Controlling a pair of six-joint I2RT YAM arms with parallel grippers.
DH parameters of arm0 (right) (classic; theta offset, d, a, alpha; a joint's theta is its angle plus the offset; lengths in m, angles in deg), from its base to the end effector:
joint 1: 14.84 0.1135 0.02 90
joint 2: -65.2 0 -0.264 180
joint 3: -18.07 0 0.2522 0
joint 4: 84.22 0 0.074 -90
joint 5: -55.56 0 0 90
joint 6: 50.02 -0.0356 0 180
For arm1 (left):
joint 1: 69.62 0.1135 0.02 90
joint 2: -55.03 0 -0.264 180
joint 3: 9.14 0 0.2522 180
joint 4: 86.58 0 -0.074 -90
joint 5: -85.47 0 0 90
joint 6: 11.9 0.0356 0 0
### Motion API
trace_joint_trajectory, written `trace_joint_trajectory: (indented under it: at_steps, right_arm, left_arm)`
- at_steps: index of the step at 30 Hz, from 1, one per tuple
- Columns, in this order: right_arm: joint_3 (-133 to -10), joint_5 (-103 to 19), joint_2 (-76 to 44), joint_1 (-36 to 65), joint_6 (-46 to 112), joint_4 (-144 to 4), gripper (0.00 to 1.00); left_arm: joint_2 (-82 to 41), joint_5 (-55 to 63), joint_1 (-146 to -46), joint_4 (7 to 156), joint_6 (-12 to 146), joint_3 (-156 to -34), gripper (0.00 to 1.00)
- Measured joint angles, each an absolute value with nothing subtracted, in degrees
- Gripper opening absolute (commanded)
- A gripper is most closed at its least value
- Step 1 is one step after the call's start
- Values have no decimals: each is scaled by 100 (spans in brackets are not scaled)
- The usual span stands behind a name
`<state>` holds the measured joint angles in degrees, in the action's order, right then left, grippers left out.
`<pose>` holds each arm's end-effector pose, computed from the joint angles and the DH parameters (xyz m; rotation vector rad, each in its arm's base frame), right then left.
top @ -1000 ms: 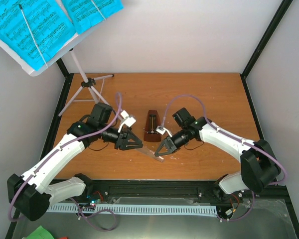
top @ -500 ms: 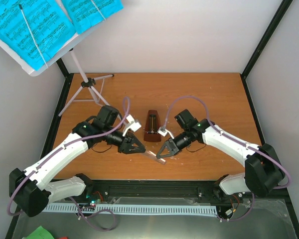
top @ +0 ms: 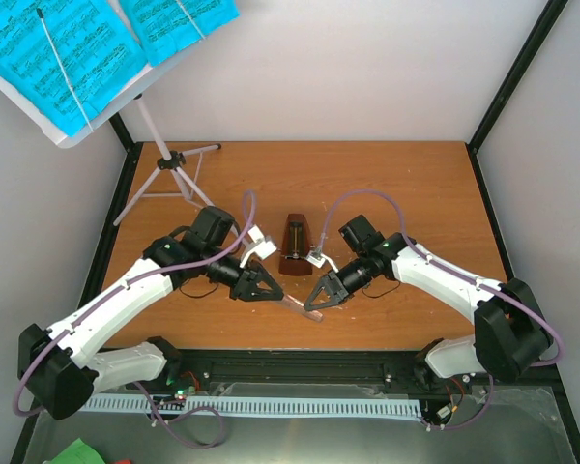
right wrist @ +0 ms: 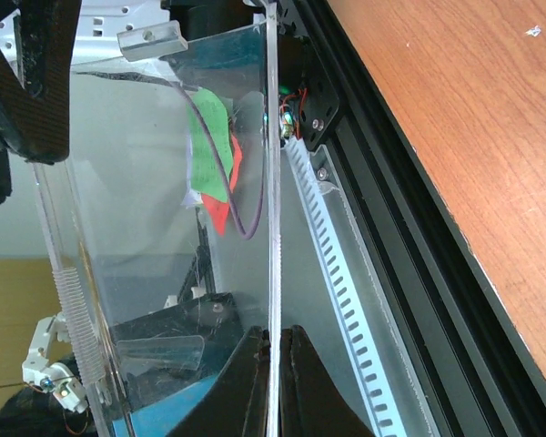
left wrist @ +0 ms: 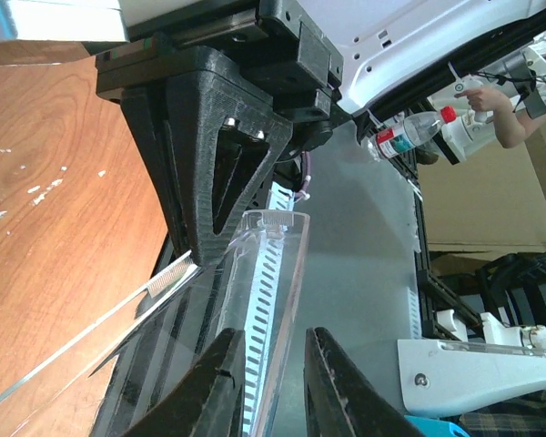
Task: Pack up the instrument practice props
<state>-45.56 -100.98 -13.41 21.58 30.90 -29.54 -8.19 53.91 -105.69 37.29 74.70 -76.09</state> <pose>0.1755 0.1700 0.2244 0.8670 -2.3334 -1.6674 0.1513 -0.1477 0.2922 1.1275 2.2018 -1.5587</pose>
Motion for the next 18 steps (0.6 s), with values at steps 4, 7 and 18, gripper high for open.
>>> trace_joint_trajectory:
  at_steps: [4, 7, 18]
  right_arm:
    - [-4556, -10122, -1341, 2158, 3090, -2952, 3]
    - [-4556, -10135, -1341, 2162, 3092, -2952, 3]
    - [-4556, -10135, -1341, 2180, 3140, -3021, 3]
  left_arm:
    - [-856, 5391, -10619, 3729, 7488, -7609, 15]
    - [-860, 5382, -10628, 3729, 7501, -7607, 10]
    - [-854, 5677, -10672, 3764, 7527, -7548, 0]
